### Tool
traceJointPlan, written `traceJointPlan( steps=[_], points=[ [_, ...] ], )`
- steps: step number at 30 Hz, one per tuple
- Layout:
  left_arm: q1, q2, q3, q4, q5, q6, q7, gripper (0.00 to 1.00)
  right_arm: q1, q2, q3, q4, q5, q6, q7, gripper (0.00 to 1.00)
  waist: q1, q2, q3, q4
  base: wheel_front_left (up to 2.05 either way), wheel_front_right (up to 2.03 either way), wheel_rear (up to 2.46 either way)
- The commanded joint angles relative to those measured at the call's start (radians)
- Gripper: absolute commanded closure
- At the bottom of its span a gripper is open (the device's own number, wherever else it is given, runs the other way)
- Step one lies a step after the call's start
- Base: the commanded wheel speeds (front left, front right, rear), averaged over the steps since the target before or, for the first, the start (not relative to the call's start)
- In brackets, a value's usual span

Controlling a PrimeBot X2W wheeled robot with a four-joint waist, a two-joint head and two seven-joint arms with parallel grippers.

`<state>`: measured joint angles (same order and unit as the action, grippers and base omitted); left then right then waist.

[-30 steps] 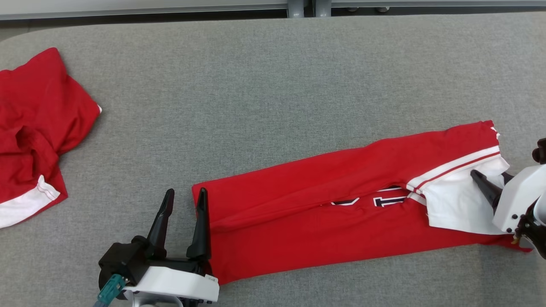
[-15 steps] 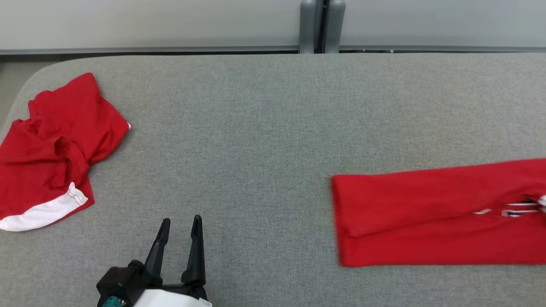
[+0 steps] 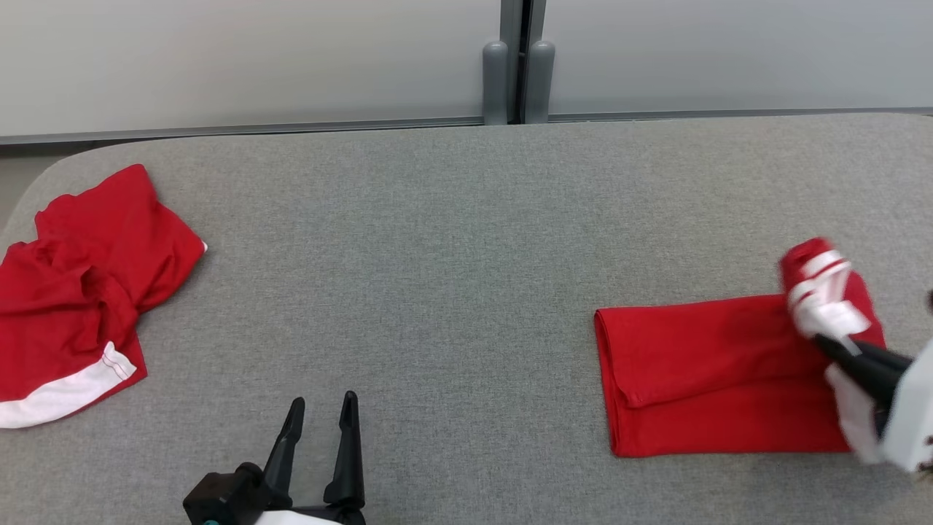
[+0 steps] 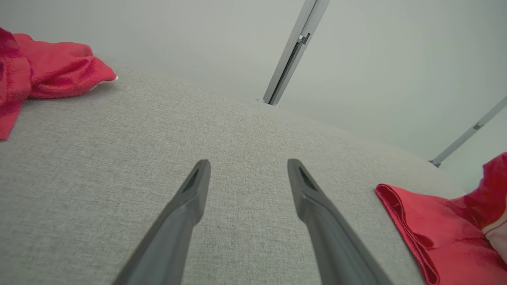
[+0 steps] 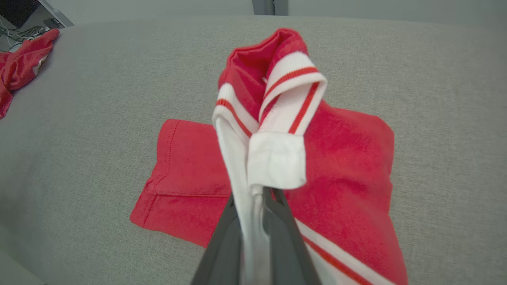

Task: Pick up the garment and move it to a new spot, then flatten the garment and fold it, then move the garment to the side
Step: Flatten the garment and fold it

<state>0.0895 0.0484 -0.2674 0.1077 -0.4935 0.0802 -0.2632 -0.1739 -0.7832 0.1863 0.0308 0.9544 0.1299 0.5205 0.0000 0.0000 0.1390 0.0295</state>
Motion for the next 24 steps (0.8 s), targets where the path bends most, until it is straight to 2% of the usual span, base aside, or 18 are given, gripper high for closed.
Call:
traceJointPlan(
  steps=[1,4,7,10,13,14,15,16,17,24],
  points=[
    [-0.017,0.004,-0.005,0.006,0.002,0.003,-0.002,0.00,-0.006,0.046,0.041,-0.025,-0.024,0.002,0.003,1.00,0.0000,0.0000,0.001,-0.009,0.00,0.00,0.00],
    [-0.027,0.005,-0.017,0.012,0.002,0.009,-0.002,0.00,-0.039,0.177,0.127,-0.025,-0.073,0.002,-0.021,1.00,0.0000,0.0000,0.005,-0.014,0.00,0.00,0.00],
    [-0.040,0.004,-0.029,0.019,0.005,0.012,-0.002,0.00,-0.066,0.286,0.173,0.038,-0.117,0.002,-0.072,1.00,0.0000,0.0000,0.007,-0.007,0.00,0.00,0.00],
    [-0.041,0.004,-0.031,0.024,0.010,0.010,-0.002,0.00,-0.092,0.354,0.203,0.106,-0.152,0.002,-0.123,1.00,0.0000,0.0000,0.007,0.001,0.00,0.00,0.00],
    [-0.039,0.004,-0.029,0.025,0.005,0.003,-0.002,0.00,-0.107,0.384,0.221,0.163,-0.181,0.002,-0.159,1.00,0.0000,0.0000,0.003,0.008,0.00,0.00,0.00],
    [-0.035,0.004,-0.027,0.025,0.005,0.003,-0.002,0.00,-0.109,0.391,0.225,0.175,-0.186,0.002,-0.168,0.96,0.0000,0.0000,0.002,0.010,0.00,0.00,0.00],
    [-0.032,0.004,-0.025,0.024,0.004,0.003,-0.002,0.00,-0.111,0.397,0.226,0.187,-0.192,0.002,-0.181,0.79,0.0000,0.0000,0.000,0.011,0.00,0.00,0.00],
    [-0.028,0.004,-0.023,0.024,0.002,0.002,-0.002,0.00,-0.115,0.399,0.228,0.193,-0.202,0.002,-0.196,0.11,0.0000,0.0000,-0.001,0.012,0.00,0.00,0.00],
    [-0.025,0.004,-0.021,0.024,0.003,0.001,-0.002,0.00,-0.117,0.404,0.230,0.194,-0.205,0.002,-0.214,0.00,0.0000,0.0000,-0.002,0.012,0.00,0.00,0.00],
    [0.012,0.004,-0.017,0.019,-0.012,0.005,-0.002,0.00,-0.057,0.457,0.274,0.121,-0.196,0.002,-0.353,0.00,0.0000,0.0000,-0.047,-0.014,0.00,0.00,0.00]
  ],
)
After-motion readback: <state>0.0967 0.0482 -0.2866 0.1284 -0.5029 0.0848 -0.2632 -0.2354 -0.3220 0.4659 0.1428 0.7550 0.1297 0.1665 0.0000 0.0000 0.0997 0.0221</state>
